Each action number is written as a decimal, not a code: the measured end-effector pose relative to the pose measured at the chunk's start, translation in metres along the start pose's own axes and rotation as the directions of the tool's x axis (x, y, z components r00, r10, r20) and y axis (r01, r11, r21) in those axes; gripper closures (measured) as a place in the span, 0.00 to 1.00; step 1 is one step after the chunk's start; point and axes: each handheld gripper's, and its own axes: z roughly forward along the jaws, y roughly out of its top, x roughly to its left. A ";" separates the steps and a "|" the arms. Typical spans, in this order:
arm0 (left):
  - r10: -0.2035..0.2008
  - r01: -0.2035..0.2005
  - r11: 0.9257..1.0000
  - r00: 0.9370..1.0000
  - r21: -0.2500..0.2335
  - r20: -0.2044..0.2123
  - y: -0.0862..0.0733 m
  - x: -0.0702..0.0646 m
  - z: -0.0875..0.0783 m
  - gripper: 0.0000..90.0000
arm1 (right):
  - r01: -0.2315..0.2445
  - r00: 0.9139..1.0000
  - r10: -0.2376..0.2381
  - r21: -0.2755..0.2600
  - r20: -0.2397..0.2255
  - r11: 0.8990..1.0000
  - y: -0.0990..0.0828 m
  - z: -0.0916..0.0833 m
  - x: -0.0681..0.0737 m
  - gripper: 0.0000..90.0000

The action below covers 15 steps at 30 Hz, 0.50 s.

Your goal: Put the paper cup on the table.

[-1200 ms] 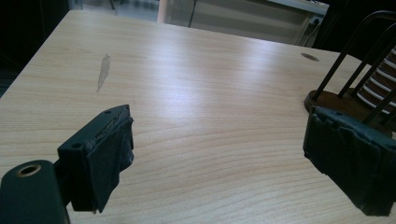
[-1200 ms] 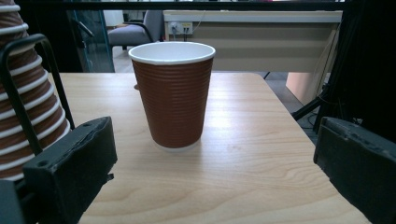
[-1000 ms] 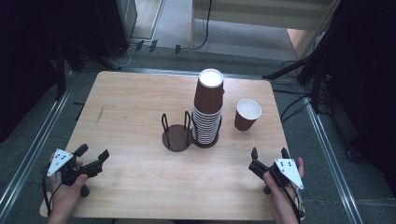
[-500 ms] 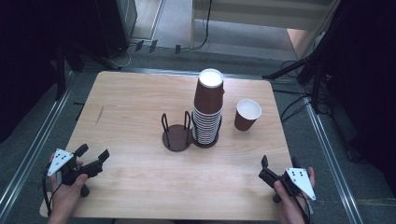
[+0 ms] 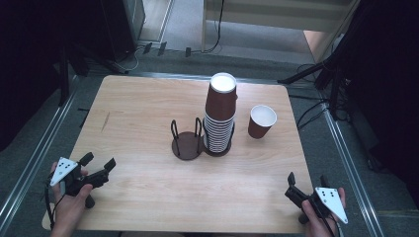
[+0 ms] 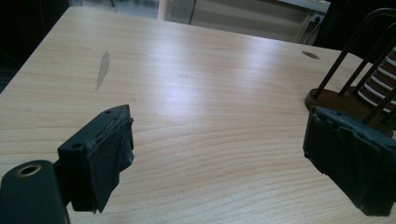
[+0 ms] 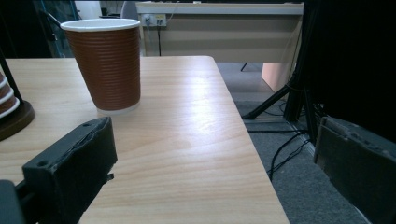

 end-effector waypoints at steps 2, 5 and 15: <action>-0.003 0.003 1.000 1.000 -0.001 0.000 0.000 0.000 0.000 0.10 | 0.002 1.000 -0.002 0.000 0.004 1.000 -0.001 -0.002 -0.002 0.00; -0.006 0.006 1.000 1.000 -0.002 0.001 0.000 0.000 0.000 0.10 | -0.008 1.000 0.008 -0.002 0.009 1.000 -0.003 -0.006 -0.005 0.00; -0.014 0.014 1.000 1.000 -0.001 0.004 0.000 0.001 0.001 0.10 | -0.031 0.999 0.031 -0.014 0.029 0.999 -0.008 -0.014 -0.009 0.00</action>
